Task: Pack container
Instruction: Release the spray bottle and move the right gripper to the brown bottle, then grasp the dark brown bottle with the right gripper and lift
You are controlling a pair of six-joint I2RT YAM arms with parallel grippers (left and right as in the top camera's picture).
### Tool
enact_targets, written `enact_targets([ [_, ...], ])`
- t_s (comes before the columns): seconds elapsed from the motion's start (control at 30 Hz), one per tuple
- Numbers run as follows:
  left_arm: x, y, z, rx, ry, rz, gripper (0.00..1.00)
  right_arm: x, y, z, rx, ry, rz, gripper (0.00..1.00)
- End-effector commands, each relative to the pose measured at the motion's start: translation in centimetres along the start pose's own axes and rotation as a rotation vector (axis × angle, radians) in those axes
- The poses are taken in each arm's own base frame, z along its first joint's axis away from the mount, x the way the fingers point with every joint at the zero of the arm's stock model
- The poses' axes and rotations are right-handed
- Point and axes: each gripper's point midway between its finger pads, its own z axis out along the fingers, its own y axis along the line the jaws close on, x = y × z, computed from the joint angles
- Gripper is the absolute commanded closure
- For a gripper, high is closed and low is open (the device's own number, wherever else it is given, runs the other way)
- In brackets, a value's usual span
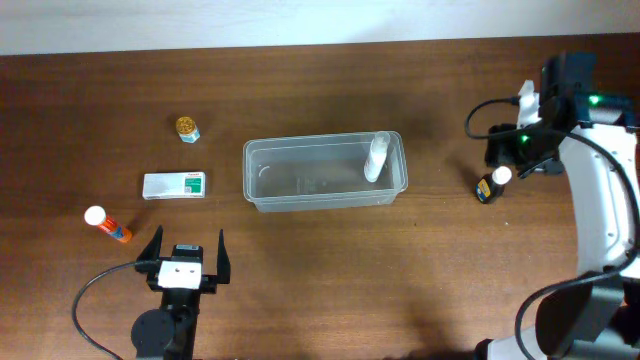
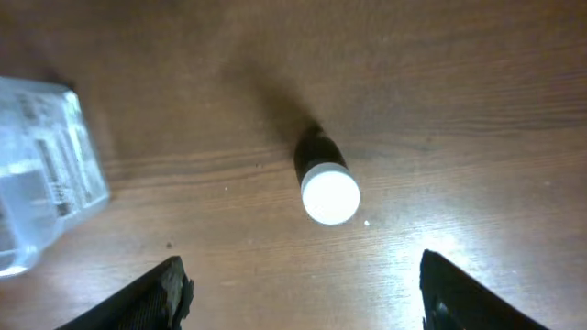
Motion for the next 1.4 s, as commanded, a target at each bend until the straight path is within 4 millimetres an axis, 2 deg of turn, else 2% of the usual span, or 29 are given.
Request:
enact_targets([
  [0.0,0.3,0.1,0.0,-0.009,0.004,0.016,0.01,0.6,-0.1,1.9,-0.012,0.017,-0.016,0.27],
  [0.3,0.3,0.1,0.0,-0.009,0.004,0.015,0.00,0.6,-0.2,5.3,-0.014,-0.022,-0.033,0.27],
  [0.6,0.3,0.2,0.0,-0.009,0.004,0.016,0.01,1.9,-0.2,8.1,-0.015,0.007,-0.031,0.28],
  [0.8,0.3,0.1,0.0,-0.009,0.004,0.016,0.01,2.2,-0.7,9.3,-0.010,0.034,-0.018,0.35],
  [0.93,0.3,0.1,0.0,-0.009,0.004,0.016,0.01,2.2,-1.6,9.5,-0.008,0.036,0.007,0.44],
  [1.07,0.3,0.1,0.0,-0.009,0.004,0.016,0.00,2.1,-1.7,9.5,-0.018,0.031,0.015,0.57],
  [1.23,0.3,0.2,0.0,-0.009,0.004,0.016,0.01,2.1,-1.2,9.5,-0.040,0.029,0.013,0.84],
  [1.37,0.3,0.1,0.0,-0.009,0.004,0.016,0.01,2.1,-0.9,9.5,-0.058,0.027,0.014,0.91],
])
